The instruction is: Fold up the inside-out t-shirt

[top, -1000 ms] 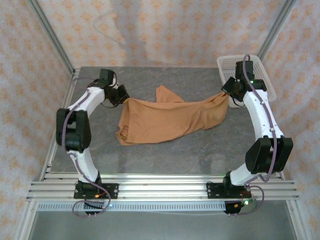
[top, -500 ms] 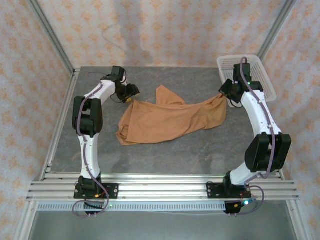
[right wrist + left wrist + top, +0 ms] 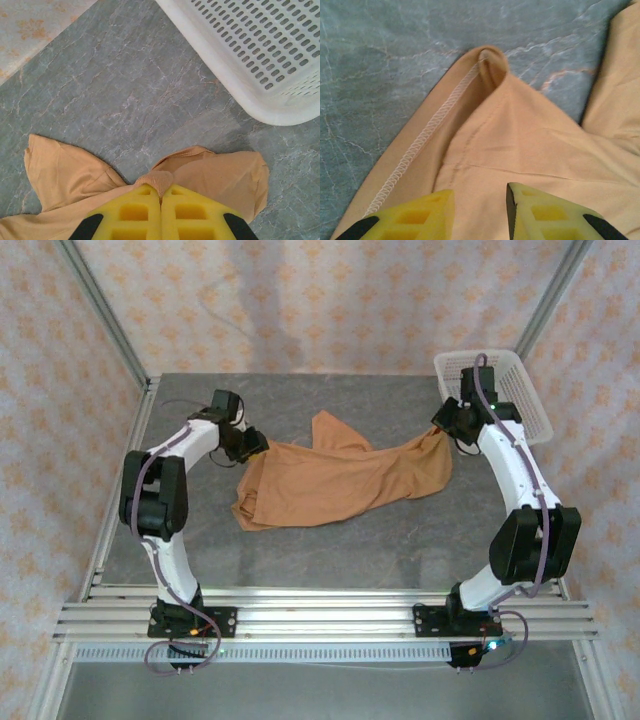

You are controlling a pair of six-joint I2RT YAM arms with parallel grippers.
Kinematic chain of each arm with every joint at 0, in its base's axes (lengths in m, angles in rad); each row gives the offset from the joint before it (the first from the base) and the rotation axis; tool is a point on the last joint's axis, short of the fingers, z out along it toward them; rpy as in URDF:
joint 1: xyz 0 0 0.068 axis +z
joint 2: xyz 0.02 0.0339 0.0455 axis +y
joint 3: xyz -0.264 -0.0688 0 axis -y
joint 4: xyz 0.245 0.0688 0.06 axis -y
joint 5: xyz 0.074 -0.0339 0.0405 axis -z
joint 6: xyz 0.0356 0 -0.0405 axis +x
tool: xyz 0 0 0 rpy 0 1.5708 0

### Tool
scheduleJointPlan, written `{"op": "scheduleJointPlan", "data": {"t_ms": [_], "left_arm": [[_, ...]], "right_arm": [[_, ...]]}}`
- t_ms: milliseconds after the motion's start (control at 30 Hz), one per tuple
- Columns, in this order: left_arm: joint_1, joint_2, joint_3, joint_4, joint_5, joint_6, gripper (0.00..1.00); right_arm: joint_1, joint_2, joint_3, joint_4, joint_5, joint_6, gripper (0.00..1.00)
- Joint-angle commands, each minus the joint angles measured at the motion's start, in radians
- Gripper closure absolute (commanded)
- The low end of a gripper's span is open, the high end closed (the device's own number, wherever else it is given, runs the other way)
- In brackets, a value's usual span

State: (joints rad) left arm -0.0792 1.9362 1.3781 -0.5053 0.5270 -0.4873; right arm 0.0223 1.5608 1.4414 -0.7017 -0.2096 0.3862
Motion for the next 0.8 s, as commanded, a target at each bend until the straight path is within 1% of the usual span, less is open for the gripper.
{"op": "scheduleJointPlan", "data": {"t_ms": [0,467,633,767], "left_arm": [[-0.016,0.033,-0.010,0.050,0.009,0.019,0.66],[-0.019,0.121,0.042,0.044,-0.040,0.012,0.69],[-0.023,0.122,0.054,0.038,-0.045,0.005,0.79],[-0.027,0.121,0.078,0.009,-0.059,0.013,0.84]], "right_arm": [[0.011,0.004,-0.002,0.013,0.009,0.014,1.00],[0.024,-0.006,0.018,0.002,0.002,0.017,1.00],[0.028,-0.002,0.014,0.004,-0.001,0.016,1.00],[0.031,-0.002,0.010,0.008,-0.005,0.017,1.00]]}}
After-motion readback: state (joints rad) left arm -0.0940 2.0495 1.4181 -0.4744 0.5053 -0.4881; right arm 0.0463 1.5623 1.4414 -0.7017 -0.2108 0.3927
